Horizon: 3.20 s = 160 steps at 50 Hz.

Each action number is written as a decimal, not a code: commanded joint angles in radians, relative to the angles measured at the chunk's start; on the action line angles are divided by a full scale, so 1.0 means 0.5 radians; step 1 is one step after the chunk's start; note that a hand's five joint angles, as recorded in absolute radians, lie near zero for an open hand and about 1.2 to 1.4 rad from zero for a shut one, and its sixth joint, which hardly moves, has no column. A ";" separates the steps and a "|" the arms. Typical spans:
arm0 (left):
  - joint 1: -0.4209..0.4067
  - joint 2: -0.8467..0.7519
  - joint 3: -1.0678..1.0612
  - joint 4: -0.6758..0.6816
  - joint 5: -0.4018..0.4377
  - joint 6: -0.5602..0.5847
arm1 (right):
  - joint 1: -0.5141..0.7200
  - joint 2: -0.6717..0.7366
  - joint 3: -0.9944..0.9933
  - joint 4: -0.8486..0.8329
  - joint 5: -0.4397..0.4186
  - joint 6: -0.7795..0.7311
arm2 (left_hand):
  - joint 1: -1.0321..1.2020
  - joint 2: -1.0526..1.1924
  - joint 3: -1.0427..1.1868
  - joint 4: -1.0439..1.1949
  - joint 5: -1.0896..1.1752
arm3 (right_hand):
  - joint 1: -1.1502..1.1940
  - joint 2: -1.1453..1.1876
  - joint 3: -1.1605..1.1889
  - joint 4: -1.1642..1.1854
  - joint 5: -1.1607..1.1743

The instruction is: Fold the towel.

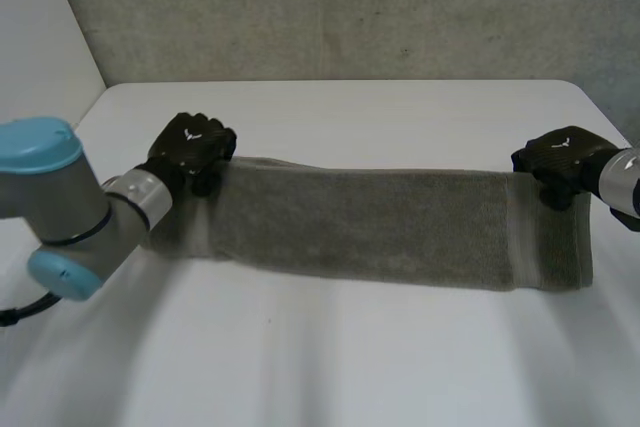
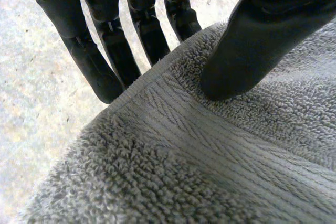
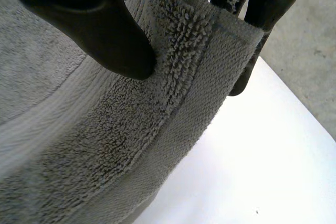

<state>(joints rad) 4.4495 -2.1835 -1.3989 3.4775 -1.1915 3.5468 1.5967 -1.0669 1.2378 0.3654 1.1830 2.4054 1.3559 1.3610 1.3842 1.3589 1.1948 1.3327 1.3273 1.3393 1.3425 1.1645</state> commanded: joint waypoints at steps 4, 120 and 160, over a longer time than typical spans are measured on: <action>-0.066 -0.441 0.610 -0.166 -0.013 0.003 | 0.007 0.225 -0.122 -0.277 0.168 0.162 | 0.081 0.071 0.024 0.075 0.054 | 0.127 0.138 0.114 0.107 0.114; 0.010 0.642 -0.832 0.264 -0.203 -0.255 | 1.485 0.446 -0.181 -0.970 0.537 -0.141 | -2.314 -2.324 -2.371 -2.320 -2.341 | 0.127 0.138 0.114 0.107 0.114; -0.158 0.621 -0.816 0.270 -0.206 -0.332 | 0.617 -0.014 0.712 -0.906 0.466 0.083 | -2.320 -2.330 -2.377 -2.326 -2.347 | 0.127 0.138 0.114 0.107 0.114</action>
<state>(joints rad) 4.3689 -1.8741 -1.7999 3.6124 -1.2927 3.3807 1.9065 -1.0824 1.6491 -0.0778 1.4098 2.4601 0.2472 0.2443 0.2306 0.2416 0.0680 1.3157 1.3336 1.3348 1.3360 1.1807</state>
